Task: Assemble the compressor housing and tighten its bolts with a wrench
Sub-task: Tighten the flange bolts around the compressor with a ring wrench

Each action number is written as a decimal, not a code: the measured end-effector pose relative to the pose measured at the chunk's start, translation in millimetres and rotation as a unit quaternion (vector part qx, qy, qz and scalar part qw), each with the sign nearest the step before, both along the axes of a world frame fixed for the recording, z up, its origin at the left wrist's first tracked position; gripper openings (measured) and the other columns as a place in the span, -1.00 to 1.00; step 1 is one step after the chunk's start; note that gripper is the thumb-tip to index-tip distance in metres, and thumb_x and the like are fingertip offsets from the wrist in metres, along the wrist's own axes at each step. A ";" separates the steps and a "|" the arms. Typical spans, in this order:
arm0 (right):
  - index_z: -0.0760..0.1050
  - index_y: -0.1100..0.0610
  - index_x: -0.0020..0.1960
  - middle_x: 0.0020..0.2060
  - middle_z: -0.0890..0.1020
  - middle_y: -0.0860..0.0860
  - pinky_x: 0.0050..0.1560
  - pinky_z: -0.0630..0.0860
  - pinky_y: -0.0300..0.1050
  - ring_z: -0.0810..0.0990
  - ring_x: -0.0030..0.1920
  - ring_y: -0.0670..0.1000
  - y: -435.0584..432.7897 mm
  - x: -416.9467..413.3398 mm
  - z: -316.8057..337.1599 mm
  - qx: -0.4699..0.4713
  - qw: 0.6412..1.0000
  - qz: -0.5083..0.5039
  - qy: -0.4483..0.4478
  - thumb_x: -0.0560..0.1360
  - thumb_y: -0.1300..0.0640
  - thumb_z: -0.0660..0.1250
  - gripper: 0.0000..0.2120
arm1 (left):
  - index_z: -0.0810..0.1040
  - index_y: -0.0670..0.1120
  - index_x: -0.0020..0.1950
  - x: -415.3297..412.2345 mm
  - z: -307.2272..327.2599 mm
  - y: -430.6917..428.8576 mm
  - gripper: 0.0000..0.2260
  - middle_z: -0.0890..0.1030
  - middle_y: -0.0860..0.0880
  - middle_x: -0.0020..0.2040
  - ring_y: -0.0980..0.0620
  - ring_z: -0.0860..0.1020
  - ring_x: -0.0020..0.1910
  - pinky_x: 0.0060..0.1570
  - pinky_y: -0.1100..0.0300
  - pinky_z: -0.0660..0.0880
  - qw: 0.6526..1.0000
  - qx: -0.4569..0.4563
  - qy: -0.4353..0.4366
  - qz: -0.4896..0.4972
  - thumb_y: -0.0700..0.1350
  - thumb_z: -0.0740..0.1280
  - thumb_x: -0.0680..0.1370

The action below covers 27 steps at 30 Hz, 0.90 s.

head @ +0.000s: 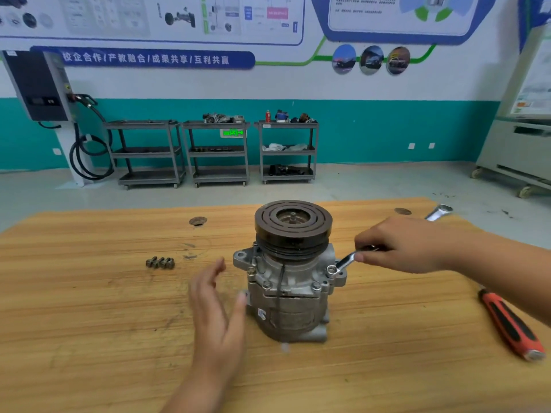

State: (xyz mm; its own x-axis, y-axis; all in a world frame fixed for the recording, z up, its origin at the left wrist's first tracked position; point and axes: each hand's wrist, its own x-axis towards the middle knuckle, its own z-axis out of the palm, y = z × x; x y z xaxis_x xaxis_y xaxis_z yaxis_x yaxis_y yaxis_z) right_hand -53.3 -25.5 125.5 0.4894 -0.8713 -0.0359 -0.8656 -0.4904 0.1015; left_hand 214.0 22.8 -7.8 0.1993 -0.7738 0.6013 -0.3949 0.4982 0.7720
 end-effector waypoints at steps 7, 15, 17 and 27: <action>0.24 -0.11 -0.28 -0.30 0.45 -0.09 -0.14 0.34 -0.10 0.41 -0.25 -0.07 -19.1 4.0 2.5 0.049 0.995 0.059 0.063 0.56 -0.25 -0.01 -0.67 | 0.25 0.02 0.48 12.9 27.0 -68.4 -0.51 0.39 0.17 0.33 0.19 0.34 0.35 0.29 0.20 0.31 0.978 0.138 -0.043 -0.152 0.11 0.18 0.58; 0.24 -0.03 -0.20 -0.38 0.36 -0.11 -0.37 0.24 -0.18 0.36 -0.35 -0.08 2.1 4.3 -11.6 -0.027 0.996 0.041 0.073 0.45 -0.32 -0.19 -0.58 | 0.32 -0.01 0.47 2.3 14.0 -74.9 -0.64 0.40 0.41 0.05 0.56 0.41 -0.01 -0.06 0.51 0.34 0.991 0.117 0.017 -0.064 -0.16 0.11 0.66; 0.26 -0.01 -0.29 -0.40 0.39 -0.08 -0.45 0.19 -0.21 0.35 -0.40 -0.11 12.1 8.0 -18.5 -0.020 0.998 -0.026 0.050 0.52 -0.29 -0.12 -0.56 | 0.32 -0.01 0.47 -1.7 14.3 -70.6 -0.64 0.41 0.40 0.05 0.49 0.42 0.02 -0.03 0.49 0.30 0.992 0.111 0.025 -0.053 -0.15 0.11 0.66; 0.37 0.05 -0.14 -0.34 0.45 -0.04 -0.43 0.35 -0.17 0.47 -0.33 -0.01 17.2 26.7 -32.5 -0.100 0.983 -0.150 0.043 0.60 -0.21 -0.11 -0.56 | 0.10 0.19 0.46 -13.2 -6.5 -15.3 -0.53 0.24 0.29 0.38 0.35 0.20 0.36 0.33 0.25 0.15 0.996 0.076 0.031 -0.044 0.24 0.06 0.57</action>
State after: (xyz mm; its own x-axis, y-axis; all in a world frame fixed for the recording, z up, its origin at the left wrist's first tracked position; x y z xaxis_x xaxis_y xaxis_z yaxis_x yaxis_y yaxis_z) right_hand -26.6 -8.3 93.0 0.2114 -0.9699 0.1208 -0.9525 -0.1767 0.2481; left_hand 200.8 7.4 -14.3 0.1591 -0.8707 0.4653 -0.3040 0.4052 0.8622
